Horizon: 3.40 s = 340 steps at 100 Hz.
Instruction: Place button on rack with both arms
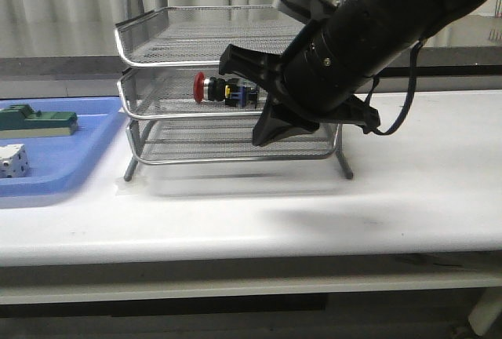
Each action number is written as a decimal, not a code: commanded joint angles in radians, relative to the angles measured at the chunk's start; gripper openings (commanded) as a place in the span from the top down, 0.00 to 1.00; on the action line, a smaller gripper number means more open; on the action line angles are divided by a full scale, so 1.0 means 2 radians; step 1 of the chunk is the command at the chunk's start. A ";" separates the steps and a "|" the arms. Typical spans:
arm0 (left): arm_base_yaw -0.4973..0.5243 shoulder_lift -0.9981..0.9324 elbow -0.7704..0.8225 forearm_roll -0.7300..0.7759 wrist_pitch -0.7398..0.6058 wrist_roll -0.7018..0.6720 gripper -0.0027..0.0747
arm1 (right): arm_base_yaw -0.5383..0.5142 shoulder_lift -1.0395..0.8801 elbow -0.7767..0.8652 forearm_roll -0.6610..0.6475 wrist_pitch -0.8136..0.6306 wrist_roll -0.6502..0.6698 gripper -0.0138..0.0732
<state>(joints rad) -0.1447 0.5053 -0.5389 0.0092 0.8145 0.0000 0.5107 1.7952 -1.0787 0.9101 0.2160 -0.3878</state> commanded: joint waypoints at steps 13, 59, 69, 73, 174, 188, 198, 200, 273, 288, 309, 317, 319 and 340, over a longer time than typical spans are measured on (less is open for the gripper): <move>0.001 0.003 -0.013 -0.005 -0.033 -0.006 0.99 | 0.000 -0.056 -0.006 -0.025 0.003 -0.007 0.92; 0.001 0.003 -0.013 -0.005 -0.033 -0.006 0.99 | -0.001 -0.213 0.117 -0.077 -0.033 -0.007 0.91; 0.001 0.003 -0.013 -0.005 -0.033 -0.006 0.99 | -0.001 -0.250 0.144 -0.087 -0.043 -0.007 0.91; 0.001 0.003 -0.013 -0.005 -0.033 -0.006 0.99 | -0.001 -0.265 0.156 -0.094 -0.048 -0.007 0.91; 0.001 0.003 -0.013 -0.005 -0.033 -0.006 0.99 | -0.059 -0.452 0.204 -0.185 0.015 -0.007 0.91; 0.001 0.003 -0.013 -0.005 -0.033 -0.006 0.99 | -0.060 -0.452 0.204 -0.185 0.003 -0.007 0.91; 0.001 0.003 -0.013 -0.005 -0.033 -0.006 0.99 | -0.060 -0.452 0.204 -0.185 -0.005 -0.007 0.91; 0.001 0.003 -0.013 -0.005 -0.033 -0.006 0.99 | -0.060 -0.452 0.204 -0.185 -0.006 -0.007 0.91; 0.001 0.003 -0.013 -0.005 -0.033 -0.006 0.99 | -0.099 -0.616 0.293 -0.420 -0.018 0.198 0.91; 0.001 0.003 -0.013 -0.005 -0.033 -0.006 0.99 | -0.139 -0.676 0.344 -0.422 -0.029 0.205 0.91; 0.001 0.003 -0.013 -0.005 -0.033 -0.006 0.99 | -0.192 -0.759 0.409 -0.421 -0.035 0.205 0.91; 0.001 0.003 -0.013 -0.005 -0.033 -0.006 0.99 | -0.212 -0.785 0.427 -0.421 -0.035 0.205 0.91; 0.001 0.003 -0.013 -0.005 -0.033 -0.006 0.99 | -0.217 -0.791 0.432 -0.421 -0.035 0.205 0.91; 0.001 0.003 -0.013 -0.005 -0.033 -0.006 0.99 | -0.247 -0.855 0.470 -0.421 -0.035 0.205 0.91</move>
<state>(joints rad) -0.1447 0.5053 -0.5389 0.0092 0.8145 0.0000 0.0376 0.1138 -0.1323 0.0742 0.2336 0.0204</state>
